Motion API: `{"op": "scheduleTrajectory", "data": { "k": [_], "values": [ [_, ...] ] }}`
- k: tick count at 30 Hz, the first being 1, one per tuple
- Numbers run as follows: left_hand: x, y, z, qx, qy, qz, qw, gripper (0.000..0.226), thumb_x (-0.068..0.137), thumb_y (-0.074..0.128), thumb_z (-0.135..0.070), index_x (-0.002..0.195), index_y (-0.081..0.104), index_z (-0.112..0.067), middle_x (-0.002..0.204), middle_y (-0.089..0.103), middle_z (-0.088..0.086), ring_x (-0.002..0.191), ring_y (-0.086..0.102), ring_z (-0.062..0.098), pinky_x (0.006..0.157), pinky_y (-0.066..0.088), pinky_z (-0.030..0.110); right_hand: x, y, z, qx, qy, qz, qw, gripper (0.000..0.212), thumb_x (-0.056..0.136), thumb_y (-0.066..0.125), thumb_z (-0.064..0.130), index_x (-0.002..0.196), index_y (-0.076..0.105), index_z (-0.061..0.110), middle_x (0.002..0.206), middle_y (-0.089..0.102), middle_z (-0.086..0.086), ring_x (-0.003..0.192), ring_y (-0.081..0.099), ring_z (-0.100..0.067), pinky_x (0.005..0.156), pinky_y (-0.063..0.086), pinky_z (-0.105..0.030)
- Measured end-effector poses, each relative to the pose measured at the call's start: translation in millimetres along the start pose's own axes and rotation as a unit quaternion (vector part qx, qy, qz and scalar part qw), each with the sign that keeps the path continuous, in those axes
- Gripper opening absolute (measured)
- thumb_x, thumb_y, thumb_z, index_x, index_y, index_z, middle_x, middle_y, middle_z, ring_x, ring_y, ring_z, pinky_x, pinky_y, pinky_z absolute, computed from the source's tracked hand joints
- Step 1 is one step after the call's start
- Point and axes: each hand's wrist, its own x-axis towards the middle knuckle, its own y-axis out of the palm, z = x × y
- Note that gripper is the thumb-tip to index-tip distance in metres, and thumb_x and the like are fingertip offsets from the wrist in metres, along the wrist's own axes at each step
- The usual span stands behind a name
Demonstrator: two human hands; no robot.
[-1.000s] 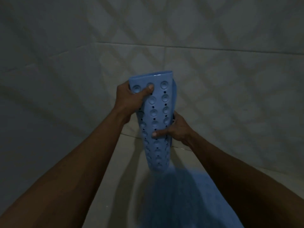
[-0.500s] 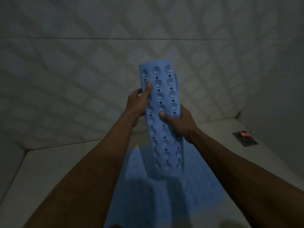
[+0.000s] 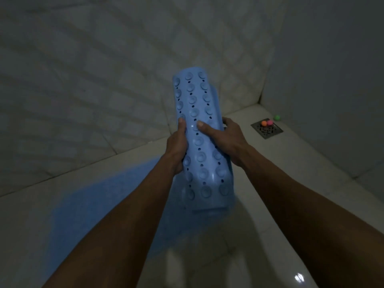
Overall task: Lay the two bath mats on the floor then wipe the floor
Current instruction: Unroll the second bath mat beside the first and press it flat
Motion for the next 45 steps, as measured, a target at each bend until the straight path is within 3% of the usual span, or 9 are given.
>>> {"op": "scheduleTrajectory", "data": {
  "k": [2,5,10,16,26,32,36,41,45],
  "values": [
    [-5.5,20.3,23.0,0.009,-0.02,-0.027,0.999,0.079,0.084,0.046,-0.08,0.124,0.068,-0.016,0.113,0.074,0.013,0.098,0.074,0.031,0.09,0.058,0.051,-3.3,-23.4,-24.4,-0.01,0.019,-0.002,1.0,0.03,0.079,0.078,0.043,0.097,0.058,0.032,0.095,0.065,0.015,0.092,0.068,-0.008,0.084,0.058,-0.029],
    [-24.3,43.7,51.7,0.011,-0.049,-0.073,0.996,0.073,0.09,0.043,-0.074,0.126,0.067,-0.014,0.114,0.073,0.013,0.097,0.074,0.03,0.088,0.06,0.049,-10.2,-42.1,-57.1,-0.034,0.053,0.014,0.998,0.062,0.078,0.07,0.06,0.124,0.054,0.022,0.12,0.065,0.001,0.104,0.066,-0.017,0.092,0.056,-0.04],
    [-77.0,56.9,83.7,0.017,-0.089,-0.13,0.987,0.068,0.095,0.041,-0.068,0.122,0.068,-0.012,0.11,0.074,0.011,0.095,0.073,0.027,0.09,0.059,0.043,-38.4,-49.9,-97.0,-0.059,0.094,0.067,0.992,0.088,0.062,0.056,0.088,0.124,0.062,0.026,0.118,0.069,0.001,0.101,0.068,-0.02,0.092,0.055,-0.045],
    [-150.0,61.4,130.3,0.026,-0.101,-0.19,0.976,0.086,0.078,0.048,-0.08,0.135,0.06,-0.016,0.124,0.07,0.01,0.105,0.071,0.028,0.093,0.057,0.049,-104.7,-53.6,-118.4,-0.026,0.162,0.139,0.977,0.045,0.091,0.053,0.059,0.12,0.056,0.025,0.118,0.062,0.001,0.104,0.062,-0.019,0.094,0.051,-0.038],
    [-194.3,67.1,235.6,-0.004,-0.13,-0.181,0.975,0.066,0.093,0.048,-0.067,0.128,0.065,-0.014,0.117,0.073,0.01,0.103,0.073,0.027,0.094,0.057,0.047,-184.8,-60.8,-199.1,-0.083,0.182,0.094,0.975,0.053,0.097,0.044,0.054,0.139,0.048,0.024,0.135,0.058,-0.003,0.117,0.057,-0.024,0.097,0.044,-0.035],
    [-213.8,72.5,299.4,-0.011,-0.137,-0.14,0.981,0.076,0.088,0.049,-0.073,0.138,0.058,-0.017,0.128,0.068,0.008,0.108,0.07,0.023,0.094,0.058,0.043,-234.3,-73.5,-235.5,-0.118,0.17,0.058,0.977,0.049,0.099,0.04,0.052,0.14,0.047,0.025,0.132,0.057,0.001,0.112,0.055,-0.015,0.088,0.038,-0.025],
    [-235.5,88.6,318.3,-0.013,-0.139,-0.112,0.984,0.061,0.094,0.045,-0.064,0.133,0.061,-0.02,0.123,0.07,0.005,0.104,0.071,0.02,0.088,0.06,0.036,-259.7,-88.1,-246.8,-0.139,0.187,0.042,0.972,0.048,0.1,0.04,0.049,0.139,0.047,0.021,0.127,0.059,0.002,0.1,0.054,-0.011,0.085,0.041,-0.025],
    [-225.7,100.5,352.6,-0.016,-0.134,-0.129,0.982,0.099,0.066,0.052,-0.092,0.14,0.055,-0.025,0.129,0.067,0.003,0.111,0.069,0.021,0.096,0.056,0.045,-250.2,-106.3,-251.6,-0.186,0.181,0.066,0.963,0.042,0.102,0.039,0.045,0.135,0.05,0.02,0.128,0.06,-0.004,0.097,0.052,-0.013,0.085,0.039,-0.026],
    [-217.5,105.8,351.6,0.0,-0.116,-0.114,0.987,0.097,0.072,0.049,-0.089,0.147,0.046,-0.027,0.138,0.061,0.004,0.118,0.065,0.021,0.098,0.055,0.045,-239.6,-112.7,-260.0,-0.19,0.15,0.072,0.968,0.044,0.102,0.037,0.046,0.135,0.048,0.019,0.132,0.058,-0.007,0.105,0.056,-0.018,0.086,0.039,-0.026]
  ]
}}
